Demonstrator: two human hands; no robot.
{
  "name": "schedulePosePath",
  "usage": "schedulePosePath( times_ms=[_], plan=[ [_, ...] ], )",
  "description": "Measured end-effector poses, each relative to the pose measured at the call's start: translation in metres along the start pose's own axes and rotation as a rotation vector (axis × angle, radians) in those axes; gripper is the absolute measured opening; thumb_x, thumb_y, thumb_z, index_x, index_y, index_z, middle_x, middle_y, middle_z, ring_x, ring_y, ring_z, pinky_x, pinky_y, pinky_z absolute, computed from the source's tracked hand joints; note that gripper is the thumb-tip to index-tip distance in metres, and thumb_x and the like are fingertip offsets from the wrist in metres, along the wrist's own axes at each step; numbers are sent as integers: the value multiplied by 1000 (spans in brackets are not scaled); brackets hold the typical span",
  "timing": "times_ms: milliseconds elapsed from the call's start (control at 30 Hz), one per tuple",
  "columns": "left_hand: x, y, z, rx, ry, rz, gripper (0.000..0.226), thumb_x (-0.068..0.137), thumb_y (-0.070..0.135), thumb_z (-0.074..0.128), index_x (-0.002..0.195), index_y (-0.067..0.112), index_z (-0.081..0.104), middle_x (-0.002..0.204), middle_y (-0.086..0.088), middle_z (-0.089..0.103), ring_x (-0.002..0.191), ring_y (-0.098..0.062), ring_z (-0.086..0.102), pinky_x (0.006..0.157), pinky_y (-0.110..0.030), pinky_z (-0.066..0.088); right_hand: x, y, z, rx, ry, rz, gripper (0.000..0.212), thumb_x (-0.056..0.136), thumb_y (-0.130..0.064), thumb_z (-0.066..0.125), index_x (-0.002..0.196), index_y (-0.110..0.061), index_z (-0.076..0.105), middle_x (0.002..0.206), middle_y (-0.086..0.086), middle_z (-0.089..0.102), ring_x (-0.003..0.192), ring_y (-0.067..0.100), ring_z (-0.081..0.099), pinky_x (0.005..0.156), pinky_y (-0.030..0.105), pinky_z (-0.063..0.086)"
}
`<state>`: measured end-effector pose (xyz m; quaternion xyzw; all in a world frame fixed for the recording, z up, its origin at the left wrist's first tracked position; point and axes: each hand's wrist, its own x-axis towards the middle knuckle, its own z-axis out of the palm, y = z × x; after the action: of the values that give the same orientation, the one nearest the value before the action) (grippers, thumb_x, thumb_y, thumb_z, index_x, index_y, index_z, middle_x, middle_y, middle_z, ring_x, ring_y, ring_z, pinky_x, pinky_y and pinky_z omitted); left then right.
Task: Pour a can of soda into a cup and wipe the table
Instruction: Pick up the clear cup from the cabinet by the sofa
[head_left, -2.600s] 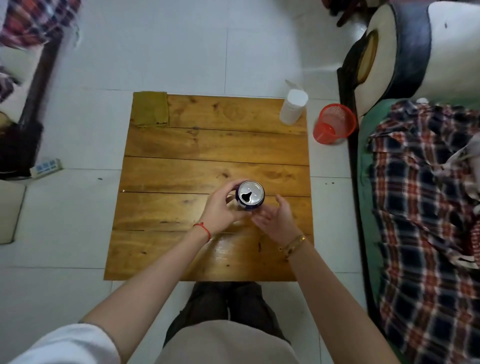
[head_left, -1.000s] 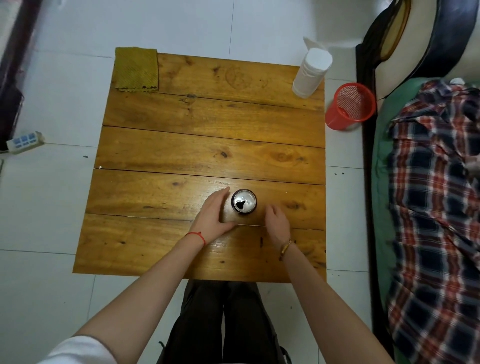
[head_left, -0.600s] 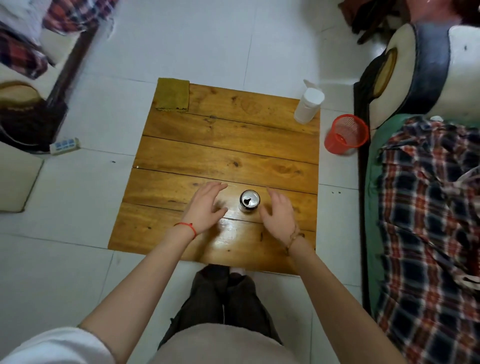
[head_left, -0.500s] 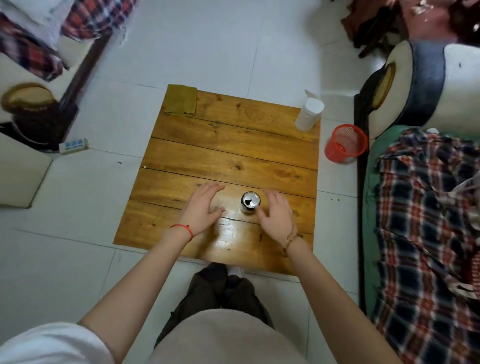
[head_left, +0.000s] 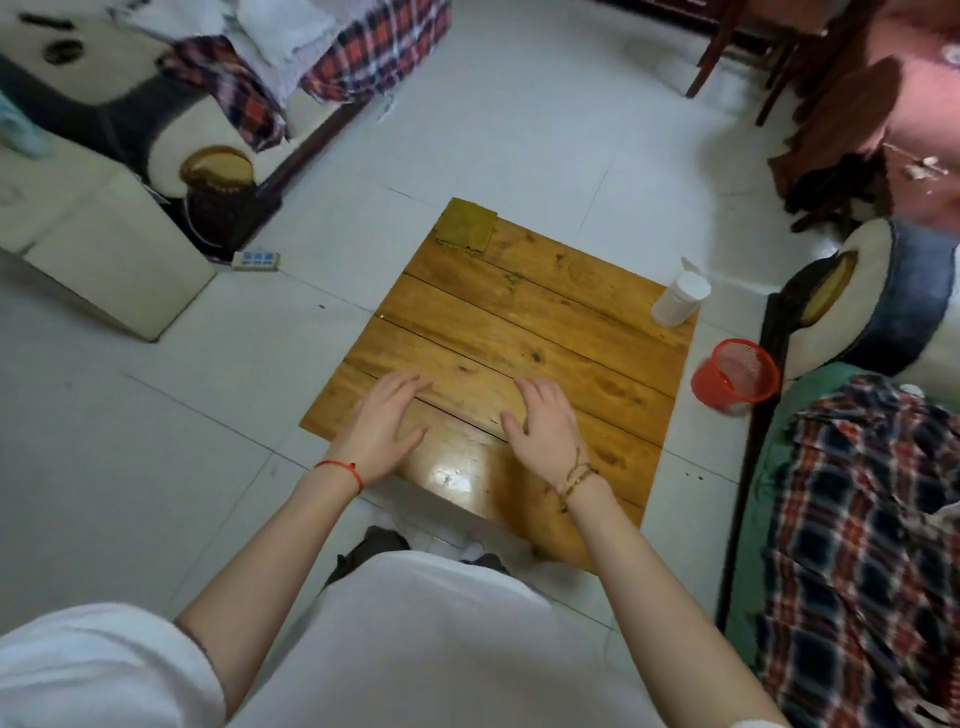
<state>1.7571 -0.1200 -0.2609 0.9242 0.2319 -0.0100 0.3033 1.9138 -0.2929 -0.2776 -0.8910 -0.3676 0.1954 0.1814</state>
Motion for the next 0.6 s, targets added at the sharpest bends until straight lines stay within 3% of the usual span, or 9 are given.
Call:
schedulePosePath(
  times_ms=[267,600],
  plan=[
    [-62,-46,-46,-21,162,-126,54,94,19,62,145,17,46,147,-5,47,140,-23,38,118,-44,29,8,-79,14,-6,-89,-199,54,101,-36,43,150,-13,37,149,7,44,143,24,32,121,41,23],
    [-144,-159,-121,-18,329,-361,49,92,16,65,139,13,53,143,-7,53,137,-25,43,116,-38,30,32,-220,62,-72,-168,-404,55,100,-33,48,150,-14,37,147,4,46,138,21,38,117,33,22]
  ],
)
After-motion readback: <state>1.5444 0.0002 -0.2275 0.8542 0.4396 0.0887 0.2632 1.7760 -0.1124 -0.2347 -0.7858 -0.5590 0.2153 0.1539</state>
